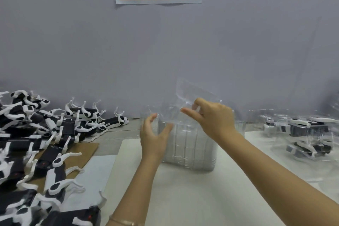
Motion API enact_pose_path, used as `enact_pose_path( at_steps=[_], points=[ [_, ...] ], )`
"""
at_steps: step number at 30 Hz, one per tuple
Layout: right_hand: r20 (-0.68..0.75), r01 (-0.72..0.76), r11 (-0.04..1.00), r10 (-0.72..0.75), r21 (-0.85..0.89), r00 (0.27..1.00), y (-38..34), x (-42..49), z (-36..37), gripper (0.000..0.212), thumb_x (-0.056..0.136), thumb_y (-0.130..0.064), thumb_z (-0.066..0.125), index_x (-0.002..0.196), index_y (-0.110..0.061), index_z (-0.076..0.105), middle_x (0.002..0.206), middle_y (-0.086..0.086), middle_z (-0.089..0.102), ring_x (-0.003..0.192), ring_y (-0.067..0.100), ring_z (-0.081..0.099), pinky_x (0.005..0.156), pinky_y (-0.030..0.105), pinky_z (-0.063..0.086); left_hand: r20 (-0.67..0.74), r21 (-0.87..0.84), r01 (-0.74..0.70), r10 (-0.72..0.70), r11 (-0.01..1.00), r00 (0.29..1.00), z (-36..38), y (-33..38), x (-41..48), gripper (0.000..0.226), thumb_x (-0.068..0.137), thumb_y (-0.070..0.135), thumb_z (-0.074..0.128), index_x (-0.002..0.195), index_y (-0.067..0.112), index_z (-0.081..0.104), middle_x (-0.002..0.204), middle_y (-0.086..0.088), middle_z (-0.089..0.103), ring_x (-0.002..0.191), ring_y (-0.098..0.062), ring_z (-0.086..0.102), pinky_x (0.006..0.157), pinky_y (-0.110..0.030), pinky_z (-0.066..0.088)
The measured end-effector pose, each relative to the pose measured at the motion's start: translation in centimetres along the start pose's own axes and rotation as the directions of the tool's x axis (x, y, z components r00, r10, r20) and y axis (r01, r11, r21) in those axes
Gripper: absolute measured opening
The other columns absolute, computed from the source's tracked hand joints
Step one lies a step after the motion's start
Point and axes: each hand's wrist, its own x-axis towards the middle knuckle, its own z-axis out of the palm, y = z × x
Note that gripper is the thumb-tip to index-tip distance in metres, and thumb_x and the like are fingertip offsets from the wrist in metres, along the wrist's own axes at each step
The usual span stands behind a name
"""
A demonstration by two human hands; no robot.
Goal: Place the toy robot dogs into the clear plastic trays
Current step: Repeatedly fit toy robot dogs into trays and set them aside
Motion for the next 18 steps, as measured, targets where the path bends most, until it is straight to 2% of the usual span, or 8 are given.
enact_pose_path(
  at_steps=[2,4,7,9,11,14,16,18],
  points=[
    [-0.058,-0.071,0.996,0.074,0.051,0.996,0.0,1.1,-1.7,0.065,0.073,-0.074,0.04,0.082,-0.016,0.068,0.065,-0.003,0.066,0.063,0.026,0.065,0.053,0.025,0.034,0.083,-0.003,-0.005,0.005,1.0,0.997,0.8,0.7,1.0,0.048,0.086,0.04,0.069,0.128,0.031,0.048,0.131,0.012,0.044,0.118,-0.004,0.039,0.098,-0.027,0.032],
    [-0.136,-0.142,0.981,0.16,0.129,0.978,0.5,2.2,-4.1,0.063,0.074,-0.074,0.041,0.083,-0.017,0.068,0.064,-0.008,0.059,0.064,0.022,0.061,0.054,0.024,0.033,0.131,0.043,0.014,-0.019,0.999,0.991,1.5,0.7,1.8,0.038,0.088,0.047,0.064,0.121,0.037,0.049,0.132,0.009,0.044,0.106,-0.001,0.045,0.094,-0.028,0.034],
    [-0.261,-0.163,0.943,0.242,0.291,0.935,1.5,2.2,-8.1,0.064,0.077,-0.079,0.04,0.086,-0.021,0.065,0.07,-0.001,0.066,0.066,0.025,0.066,0.063,0.035,0.05,0.222,0.232,0.045,-0.098,0.972,0.97,1.8,-0.3,1.9,0.029,0.092,0.043,0.061,0.117,0.041,0.049,0.134,0.006,0.043,0.088,0.006,0.044,0.102,-0.037,0.038],
    [-0.327,-0.082,0.947,0.187,0.311,0.926,1.5,0.8,-10.2,0.062,0.082,-0.079,0.038,0.084,-0.022,0.063,0.067,-0.002,0.065,0.06,0.021,0.066,0.06,0.034,0.052,0.254,0.267,0.088,-0.158,0.96,0.954,1.6,-0.6,1.7,0.029,0.094,0.039,0.058,0.121,0.043,0.047,0.139,0.004,0.039,0.095,-0.005,0.047,0.11,-0.048,0.033],
    [-0.347,0.018,0.981,0.052,0.194,0.936,0.9,-1.3,-11.2,0.063,0.087,-0.073,0.04,0.08,-0.016,0.065,0.063,-0.007,0.06,0.053,0.013,0.06,0.054,0.026,0.045,0.249,0.258,0.141,-0.207,0.956,0.946,1.5,-0.4,1.2,0.042,0.095,0.037,0.056,0.133,0.043,0.042,0.147,-0.001,0.033,0.108,-0.014,0.046,0.113,-0.053,0.028],
    [-0.326,0.172,0.982,-0.186,-0.072,0.927,-0.2,-4.5,-11.0,0.058,0.087,-0.063,0.049,0.073,-0.011,0.07,0.056,-0.002,0.064,0.045,0.016,0.06,0.044,0.024,0.042,0.077,0.34,0.098,-0.132,0.935,0.988,2.3,0.6,-0.4,0.06,0.094,0.036,0.059,0.147,0.035,0.032,0.155,-0.003,0.028,0.138,-0.024,0.034,0.116,-0.053,0.02],
    [-0.298,0.279,0.937,-0.332,-0.208,0.895,-0.6,-6.1,-10.1,0.054,0.086,-0.062,0.053,0.068,-0.014,0.07,0.053,-0.001,0.061,0.042,0.02,0.058,0.041,0.026,0.041,-0.09,0.152,-0.022,0.036,0.988,0.995,2.2,1.7,-2.2,0.046,0.093,0.031,0.063,0.136,0.029,0.046,0.144,0.002,0.043,0.138,-0.02,0.037,0.114,-0.042,0.028],
    [-0.25,0.356,0.9,-0.416,-0.251,0.874,-0.9,-7.6,-9.1,0.054,0.086,-0.063,0.053,0.065,-0.017,0.069,0.051,-0.002,0.055,0.042,0.021,0.053,0.041,0.028,0.039,-0.147,-0.193,-0.038,0.009,0.981,0.989,0.9,2.8,-4.3,0.023,0.091,0.037,0.063,0.113,0.031,0.058,0.128,0.007,0.056,0.126,-0.015,0.05,0.103,-0.031,0.04]
  ],
)
